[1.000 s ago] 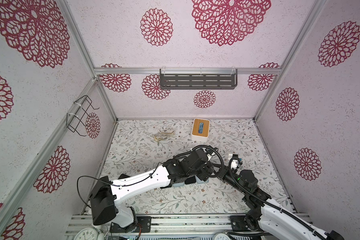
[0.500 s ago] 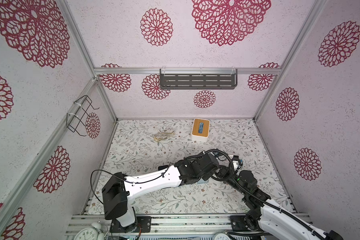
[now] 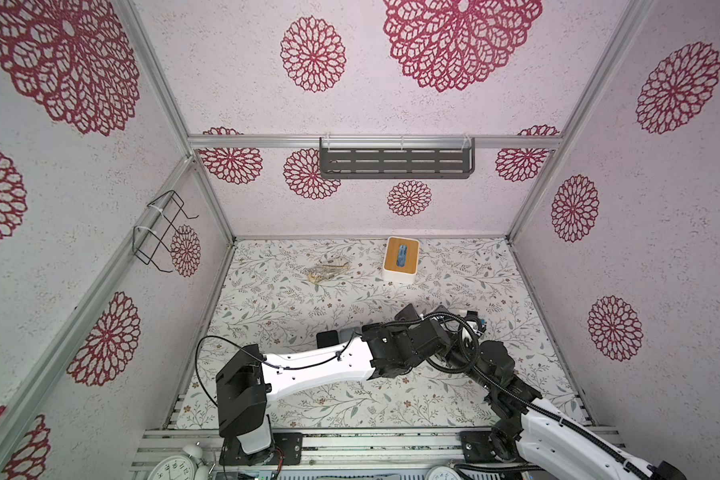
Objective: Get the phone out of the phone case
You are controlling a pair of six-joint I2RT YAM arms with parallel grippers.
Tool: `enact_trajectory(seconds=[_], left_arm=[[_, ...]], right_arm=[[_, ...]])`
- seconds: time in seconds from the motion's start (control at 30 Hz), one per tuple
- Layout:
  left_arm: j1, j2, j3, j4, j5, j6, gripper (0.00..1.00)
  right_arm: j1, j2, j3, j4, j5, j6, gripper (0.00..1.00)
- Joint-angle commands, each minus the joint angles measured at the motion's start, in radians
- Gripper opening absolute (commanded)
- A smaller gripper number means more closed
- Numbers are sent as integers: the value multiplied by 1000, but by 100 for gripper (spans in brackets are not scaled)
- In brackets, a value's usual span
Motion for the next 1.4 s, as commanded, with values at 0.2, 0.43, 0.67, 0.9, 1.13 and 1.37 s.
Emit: enact_trajectory(seconds=[0.2, 0.43, 0.67, 0.9, 1.13, 1.37], left_arm=[[-48, 2, 31, -12, -81, -25, 10], [-91, -52, 54, -13, -127, 1, 3], [-121, -78, 82, -32, -166, 16, 1], [-154, -117, 105, -36, -202, 30, 1], [-186, -144, 109, -71, -249, 33, 1], [-186, -82, 101, -96, -265, 42, 1]], right_arm=[[2, -38, 22, 56, 17, 7, 0], [2, -71, 10, -97, 81, -21, 0], [2, -107, -29, -151, 138, -35, 0], [1, -124, 15, -338, 249, -130, 0], [-36, -127, 76, -498, 365, -237, 0], [-159, -158, 291, -757, 507, -436, 0]])
